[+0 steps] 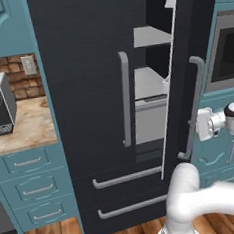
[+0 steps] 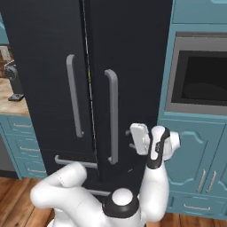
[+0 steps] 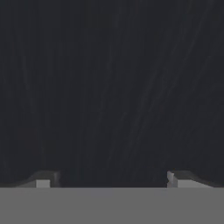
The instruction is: Place the pear in the correct fridge rack based on whether it is a fruit or vegetable. Finally, close the fridge door.
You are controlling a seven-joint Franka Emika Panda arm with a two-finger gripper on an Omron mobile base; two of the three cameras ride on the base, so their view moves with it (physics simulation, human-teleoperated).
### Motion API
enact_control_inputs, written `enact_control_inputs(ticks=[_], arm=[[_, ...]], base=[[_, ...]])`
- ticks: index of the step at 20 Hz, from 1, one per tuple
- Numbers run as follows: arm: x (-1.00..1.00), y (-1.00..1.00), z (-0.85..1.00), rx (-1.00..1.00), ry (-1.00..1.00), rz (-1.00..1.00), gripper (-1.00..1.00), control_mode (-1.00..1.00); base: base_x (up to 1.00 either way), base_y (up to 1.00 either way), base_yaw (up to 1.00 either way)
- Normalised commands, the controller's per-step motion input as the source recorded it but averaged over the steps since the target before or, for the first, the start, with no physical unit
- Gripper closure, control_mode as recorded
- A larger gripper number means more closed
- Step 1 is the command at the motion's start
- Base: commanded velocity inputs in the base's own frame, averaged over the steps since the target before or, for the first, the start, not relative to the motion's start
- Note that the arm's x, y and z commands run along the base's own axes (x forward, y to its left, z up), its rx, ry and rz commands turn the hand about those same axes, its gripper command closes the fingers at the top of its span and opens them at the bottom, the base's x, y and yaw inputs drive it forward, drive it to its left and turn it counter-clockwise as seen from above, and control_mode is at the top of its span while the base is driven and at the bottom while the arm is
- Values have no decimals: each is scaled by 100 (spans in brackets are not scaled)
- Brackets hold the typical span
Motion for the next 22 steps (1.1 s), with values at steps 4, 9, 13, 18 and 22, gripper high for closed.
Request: enact_control_inputs(ticks=[4, 9, 13, 18, 22], arm=[[35, 66, 45, 0, -29, -24, -100, -100], [51, 71, 66, -8, -14, -33, -100, -100], [60, 62, 63, -9, -7, -39, -100, -100], [59, 51, 58, -8, -2, -39, -100, -100], [69, 24, 28, -5, 0, -36, -100, -100]], base=[[0, 0, 0], [0, 0, 0], [0, 0, 0], [0, 0, 0], [0, 0, 0]])
